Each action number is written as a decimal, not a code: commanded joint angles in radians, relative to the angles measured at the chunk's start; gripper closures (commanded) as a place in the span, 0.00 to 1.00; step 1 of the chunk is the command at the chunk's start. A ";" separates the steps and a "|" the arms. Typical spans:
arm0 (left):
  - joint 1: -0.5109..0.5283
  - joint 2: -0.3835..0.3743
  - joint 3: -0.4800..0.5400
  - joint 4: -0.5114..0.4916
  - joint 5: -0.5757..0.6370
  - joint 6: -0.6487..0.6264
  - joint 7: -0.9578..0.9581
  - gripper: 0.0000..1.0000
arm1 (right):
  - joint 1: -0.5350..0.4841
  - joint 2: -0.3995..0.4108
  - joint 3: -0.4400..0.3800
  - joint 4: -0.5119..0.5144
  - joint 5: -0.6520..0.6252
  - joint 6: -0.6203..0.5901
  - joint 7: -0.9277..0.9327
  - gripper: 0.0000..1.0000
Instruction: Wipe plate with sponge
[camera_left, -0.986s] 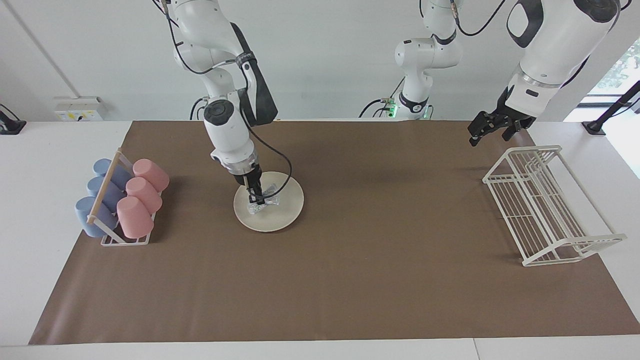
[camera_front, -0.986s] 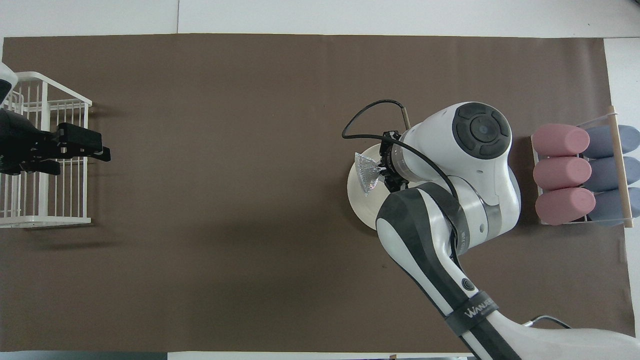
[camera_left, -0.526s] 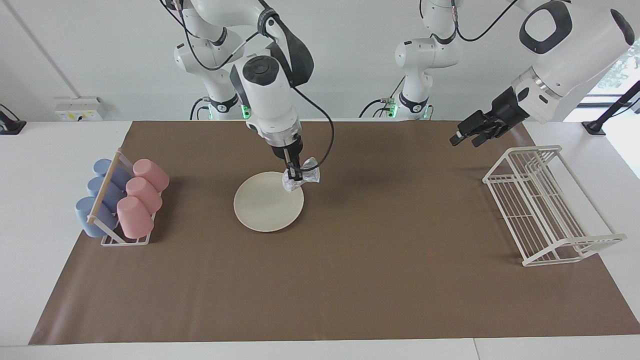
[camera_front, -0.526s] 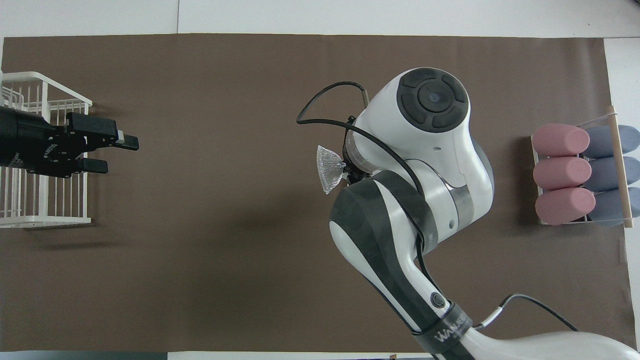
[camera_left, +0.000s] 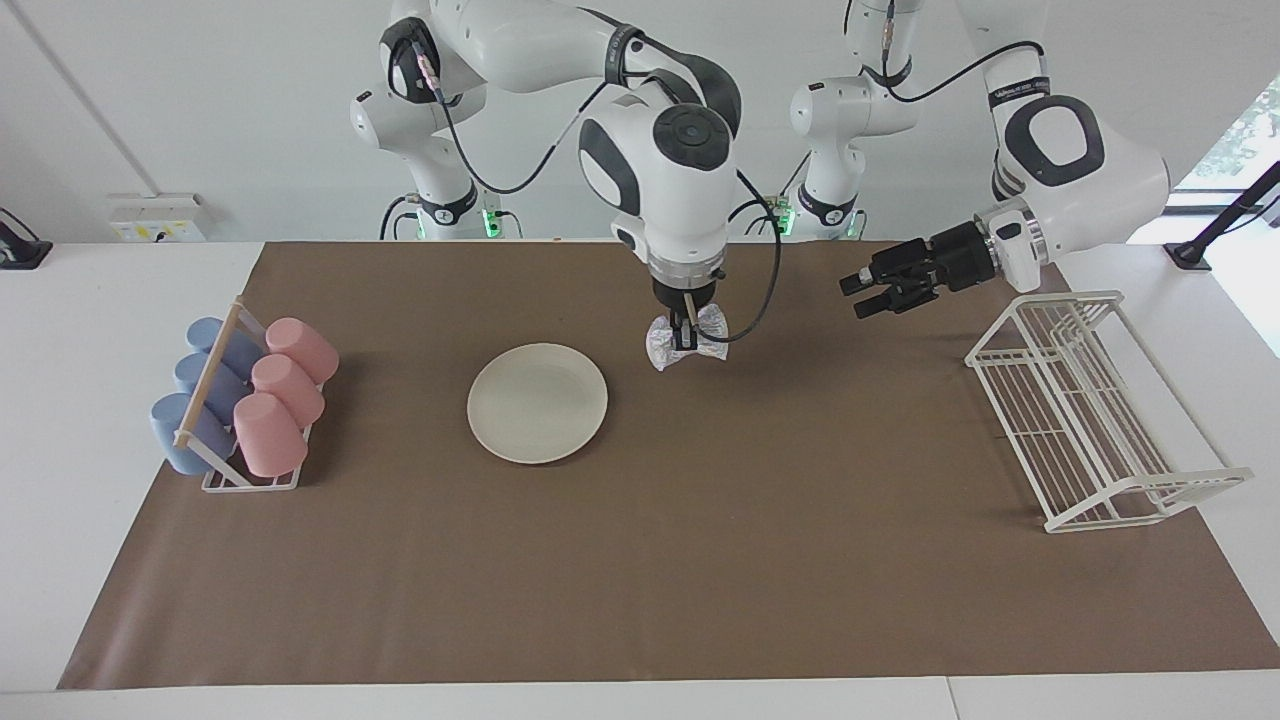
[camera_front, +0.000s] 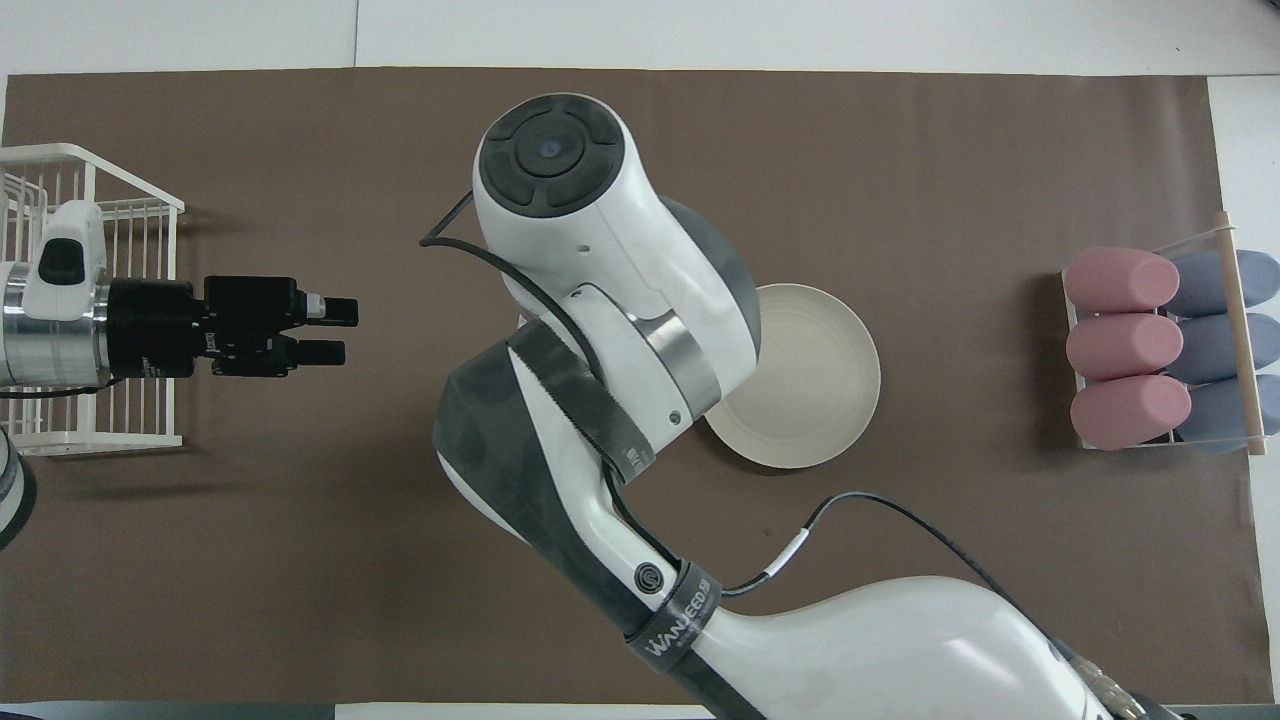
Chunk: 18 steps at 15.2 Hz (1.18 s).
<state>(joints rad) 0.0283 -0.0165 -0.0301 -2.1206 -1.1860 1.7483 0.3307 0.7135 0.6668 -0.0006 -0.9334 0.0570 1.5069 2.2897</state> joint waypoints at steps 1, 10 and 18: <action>-0.054 0.056 0.002 -0.002 -0.050 0.023 0.094 0.00 | 0.046 0.017 -0.010 0.057 -0.042 -0.066 0.053 1.00; -0.077 0.125 -0.002 0.001 -0.114 -0.116 0.137 0.00 | 0.058 -0.001 -0.012 0.062 -0.060 -0.089 0.057 1.00; -0.110 0.130 -0.004 -0.004 -0.164 -0.134 0.142 0.00 | 0.054 -0.001 -0.012 0.062 -0.060 -0.076 0.057 1.00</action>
<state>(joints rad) -0.0606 0.1081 -0.0444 -2.1234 -1.3279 1.6191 0.4748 0.7705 0.6639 -0.0155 -0.8805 0.0134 1.4251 2.3321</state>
